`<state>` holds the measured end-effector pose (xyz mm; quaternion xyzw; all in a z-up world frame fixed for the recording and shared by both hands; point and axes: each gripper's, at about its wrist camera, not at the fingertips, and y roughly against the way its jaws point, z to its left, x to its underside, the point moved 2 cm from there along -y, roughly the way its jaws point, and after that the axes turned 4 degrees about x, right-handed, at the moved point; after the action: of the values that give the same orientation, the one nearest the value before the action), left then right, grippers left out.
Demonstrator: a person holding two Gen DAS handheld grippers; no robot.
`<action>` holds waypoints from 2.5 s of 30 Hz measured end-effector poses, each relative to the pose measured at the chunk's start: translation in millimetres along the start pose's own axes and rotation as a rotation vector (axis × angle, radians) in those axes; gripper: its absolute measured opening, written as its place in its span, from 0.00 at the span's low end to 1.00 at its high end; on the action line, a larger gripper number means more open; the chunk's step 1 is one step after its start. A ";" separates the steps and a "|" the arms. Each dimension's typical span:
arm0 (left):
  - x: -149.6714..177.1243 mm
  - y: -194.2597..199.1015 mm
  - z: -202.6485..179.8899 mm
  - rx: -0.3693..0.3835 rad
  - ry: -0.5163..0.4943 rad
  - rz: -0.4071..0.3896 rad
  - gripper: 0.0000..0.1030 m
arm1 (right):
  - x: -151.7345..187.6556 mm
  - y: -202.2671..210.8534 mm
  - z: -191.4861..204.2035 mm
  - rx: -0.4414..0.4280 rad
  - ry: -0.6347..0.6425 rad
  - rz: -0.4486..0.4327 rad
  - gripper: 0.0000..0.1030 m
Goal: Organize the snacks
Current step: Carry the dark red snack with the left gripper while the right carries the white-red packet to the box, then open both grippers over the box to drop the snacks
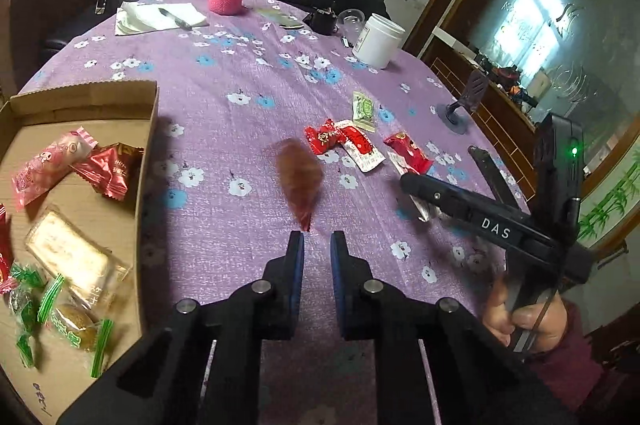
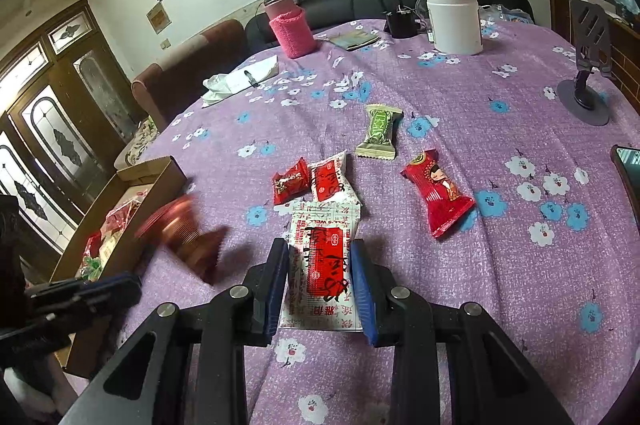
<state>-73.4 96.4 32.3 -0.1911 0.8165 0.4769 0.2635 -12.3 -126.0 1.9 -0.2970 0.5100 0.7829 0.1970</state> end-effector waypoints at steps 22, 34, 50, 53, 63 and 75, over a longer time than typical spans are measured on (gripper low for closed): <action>-34.1 -71.7 7.3 -0.190 -0.010 0.070 0.45 | 6.0 -9.1 -10.5 -0.011 -0.046 0.059 0.33; -27.9 32.5 23.6 -0.024 0.119 -0.108 0.45 | 0.9 8.5 2.4 -0.087 -0.043 -0.002 0.33; 44.7 152.4 171.9 -0.306 0.392 -0.233 0.48 | 16.7 -8.2 204.1 -0.359 0.251 0.149 0.34; 49.4 155.9 177.0 -0.297 0.397 -0.236 0.53 | 32.5 -19.6 233.6 -0.366 0.313 0.196 0.34; 42.0 175.8 161.7 -0.333 0.383 -0.302 0.90 | 55.3 -31.9 265.8 -0.339 0.401 0.217 0.38; 22.5 178.1 91.3 -0.308 0.196 -0.411 1.00 | 25.8 16.3 215.5 -0.232 0.282 0.003 0.76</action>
<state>-168.9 259.4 102.2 -0.4356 0.7000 0.5114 0.2424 -98.4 64.8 61.2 -0.4236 0.4393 0.7874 0.0869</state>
